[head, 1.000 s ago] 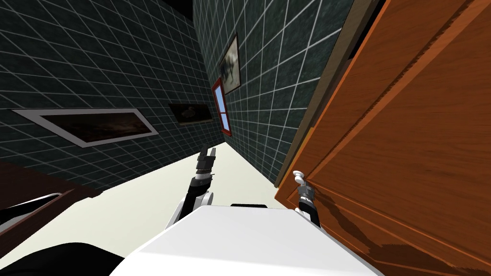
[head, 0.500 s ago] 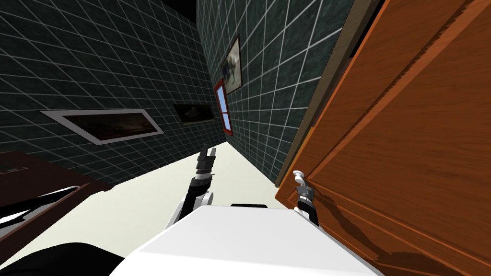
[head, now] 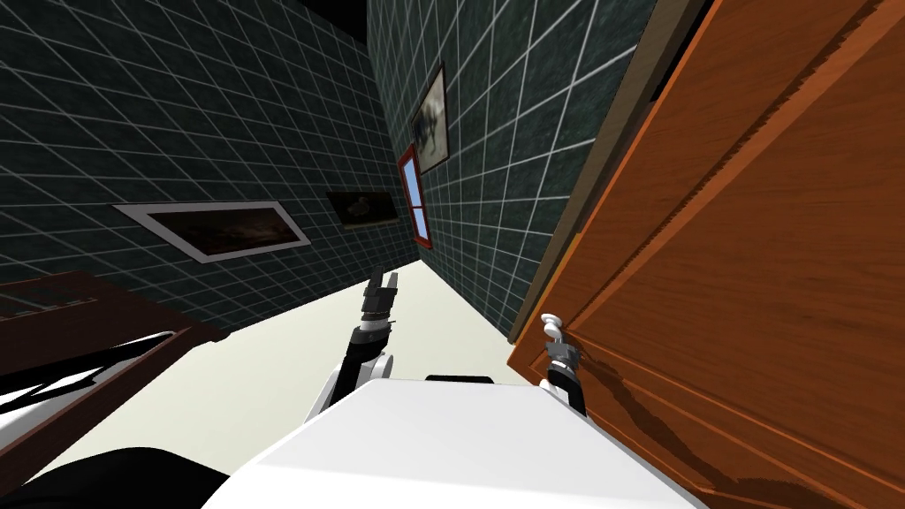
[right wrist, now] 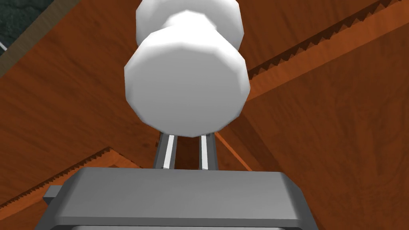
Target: Pull the door open
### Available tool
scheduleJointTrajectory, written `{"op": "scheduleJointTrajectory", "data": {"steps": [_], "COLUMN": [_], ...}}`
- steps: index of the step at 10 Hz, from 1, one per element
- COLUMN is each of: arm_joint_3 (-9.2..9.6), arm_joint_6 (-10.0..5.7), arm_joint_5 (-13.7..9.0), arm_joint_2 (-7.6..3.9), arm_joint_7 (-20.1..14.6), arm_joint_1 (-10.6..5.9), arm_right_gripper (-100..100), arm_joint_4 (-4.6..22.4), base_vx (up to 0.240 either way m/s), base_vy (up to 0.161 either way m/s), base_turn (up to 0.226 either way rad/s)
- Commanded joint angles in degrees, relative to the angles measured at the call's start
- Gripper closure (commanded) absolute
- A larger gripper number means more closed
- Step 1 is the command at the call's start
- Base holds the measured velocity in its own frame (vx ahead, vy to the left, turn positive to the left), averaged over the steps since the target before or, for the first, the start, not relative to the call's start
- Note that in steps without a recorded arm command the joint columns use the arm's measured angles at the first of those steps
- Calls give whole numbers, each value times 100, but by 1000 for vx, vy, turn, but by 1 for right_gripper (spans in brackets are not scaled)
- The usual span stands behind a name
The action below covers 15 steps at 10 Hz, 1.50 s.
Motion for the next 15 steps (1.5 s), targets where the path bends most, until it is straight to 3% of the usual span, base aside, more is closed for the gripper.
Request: {"op": "scheduleJointTrajectory", "data": {"steps": [1, 3, 7, 8, 12, 14, 15], "arm_joint_3": [-18, -18, -167, -133, -29, -29, -2], "arm_joint_6": [-126, -126, -67, 40, 51, 51, 52], "arm_joint_5": [34, 34, 47, -45, -280, -280, -343], "arm_joint_2": [17, 17, 111, 128, 217, 217, 251], "arm_joint_7": [-286, -335, -948, -990, -1659, -1659, -1853], "arm_joint_1": [-148, -148, -207, -117, -182, -182, -198], "arm_right_gripper": [100, 100, 100, -100, -100, -100, -100], "arm_joint_4": [56, 56, 27, 20, -113, -113, -149], "base_vx": [-39, -24, -48, -108, -138, -40, -11], "base_vy": [-6, -6, -6, 16, 21, 13, 12], "base_turn": [49, 16, 66, 49, 40, 43, 49]}}
